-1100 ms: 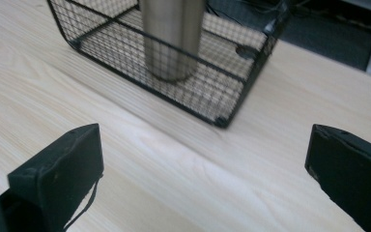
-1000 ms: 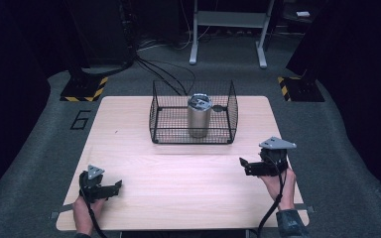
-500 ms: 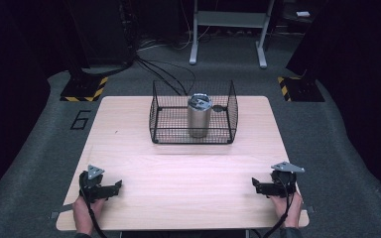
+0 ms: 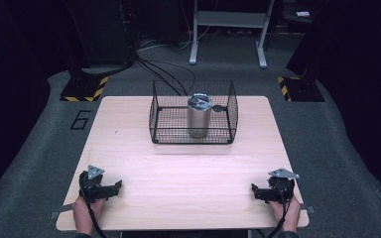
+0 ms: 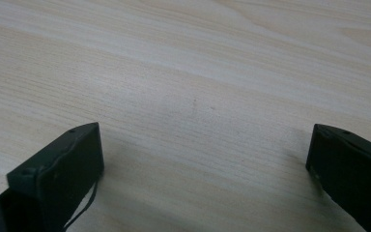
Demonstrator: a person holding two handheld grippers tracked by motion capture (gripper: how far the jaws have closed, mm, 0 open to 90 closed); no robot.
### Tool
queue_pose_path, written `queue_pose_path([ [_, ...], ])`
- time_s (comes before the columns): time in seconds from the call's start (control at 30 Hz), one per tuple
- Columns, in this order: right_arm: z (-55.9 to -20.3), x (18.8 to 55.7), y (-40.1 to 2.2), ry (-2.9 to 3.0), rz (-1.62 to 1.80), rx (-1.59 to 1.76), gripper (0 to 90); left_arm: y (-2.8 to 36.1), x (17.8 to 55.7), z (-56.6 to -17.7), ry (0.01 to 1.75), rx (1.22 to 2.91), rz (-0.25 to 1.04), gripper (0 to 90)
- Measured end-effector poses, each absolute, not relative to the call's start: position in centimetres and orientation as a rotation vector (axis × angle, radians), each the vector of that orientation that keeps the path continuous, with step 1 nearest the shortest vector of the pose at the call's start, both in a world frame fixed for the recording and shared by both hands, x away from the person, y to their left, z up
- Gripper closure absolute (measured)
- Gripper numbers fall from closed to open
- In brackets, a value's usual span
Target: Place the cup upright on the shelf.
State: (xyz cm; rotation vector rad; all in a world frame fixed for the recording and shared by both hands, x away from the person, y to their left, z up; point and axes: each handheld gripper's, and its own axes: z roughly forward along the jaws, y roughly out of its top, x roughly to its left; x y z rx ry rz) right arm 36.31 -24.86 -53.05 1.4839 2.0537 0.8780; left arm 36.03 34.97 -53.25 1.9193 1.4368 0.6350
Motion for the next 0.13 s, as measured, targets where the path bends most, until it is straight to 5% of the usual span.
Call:
queue_pose_path([
  [0.13,-53.06,36.32,-24.87,2.054,0.879,1.483,0.0,34.96,36.02,-53.26,1.438,1.918,0.635,6.4],
])
